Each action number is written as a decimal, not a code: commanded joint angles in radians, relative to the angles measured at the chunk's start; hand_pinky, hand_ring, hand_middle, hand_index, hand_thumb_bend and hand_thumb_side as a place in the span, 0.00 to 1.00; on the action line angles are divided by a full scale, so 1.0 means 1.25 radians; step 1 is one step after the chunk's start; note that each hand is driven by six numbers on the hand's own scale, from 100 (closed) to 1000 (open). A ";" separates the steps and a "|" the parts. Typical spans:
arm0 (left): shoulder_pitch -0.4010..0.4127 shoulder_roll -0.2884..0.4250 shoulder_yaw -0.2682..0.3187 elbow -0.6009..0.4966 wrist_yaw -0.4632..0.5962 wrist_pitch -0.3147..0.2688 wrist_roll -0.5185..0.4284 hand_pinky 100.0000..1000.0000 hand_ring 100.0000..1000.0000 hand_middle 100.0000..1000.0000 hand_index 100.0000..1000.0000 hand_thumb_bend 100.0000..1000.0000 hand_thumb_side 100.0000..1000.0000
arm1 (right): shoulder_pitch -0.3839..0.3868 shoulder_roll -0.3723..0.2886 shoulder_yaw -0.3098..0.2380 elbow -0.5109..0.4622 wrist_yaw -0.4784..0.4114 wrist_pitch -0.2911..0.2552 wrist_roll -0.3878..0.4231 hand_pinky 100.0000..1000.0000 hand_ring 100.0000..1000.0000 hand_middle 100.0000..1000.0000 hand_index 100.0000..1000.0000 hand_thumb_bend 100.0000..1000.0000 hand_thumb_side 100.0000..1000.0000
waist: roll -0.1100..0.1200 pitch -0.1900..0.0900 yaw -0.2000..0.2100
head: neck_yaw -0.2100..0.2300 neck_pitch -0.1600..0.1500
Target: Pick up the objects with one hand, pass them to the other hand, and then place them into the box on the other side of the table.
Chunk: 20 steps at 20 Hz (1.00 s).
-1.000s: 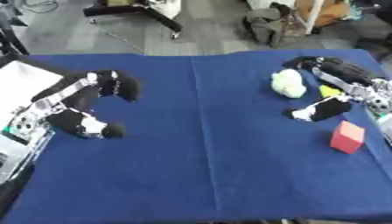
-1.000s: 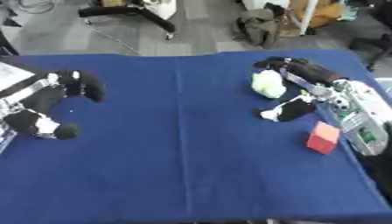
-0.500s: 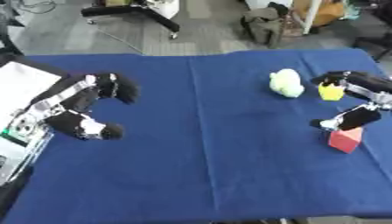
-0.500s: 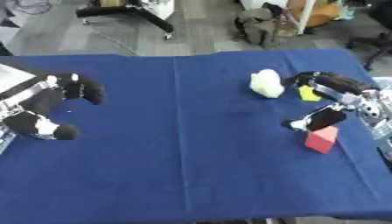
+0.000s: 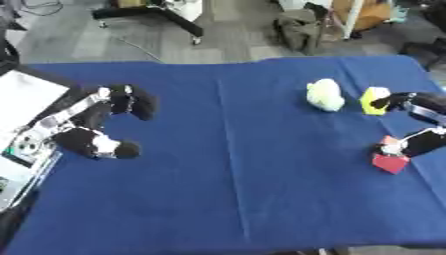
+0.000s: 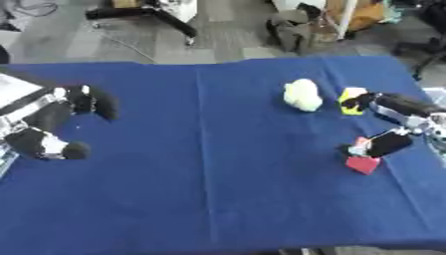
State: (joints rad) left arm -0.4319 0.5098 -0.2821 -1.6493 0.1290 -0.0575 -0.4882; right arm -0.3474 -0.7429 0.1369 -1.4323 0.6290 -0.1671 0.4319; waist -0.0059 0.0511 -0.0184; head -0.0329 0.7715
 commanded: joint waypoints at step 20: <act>-0.007 0.006 0.014 -0.008 -0.003 -0.002 0.000 0.69 0.63 0.61 0.74 0.77 0.43 | -0.003 -0.014 -0.025 0.148 0.074 0.000 0.010 0.83 0.81 0.78 0.89 0.39 0.32 | 0.001 -0.008 0.002 | -0.001 -0.001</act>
State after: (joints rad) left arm -0.4304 0.5094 -0.2779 -1.6490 0.1283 -0.0575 -0.4883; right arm -0.3351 -0.7392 0.1220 -1.2514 0.7134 -0.1670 0.4478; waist -0.0033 0.0510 -0.0149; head -0.0333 0.7715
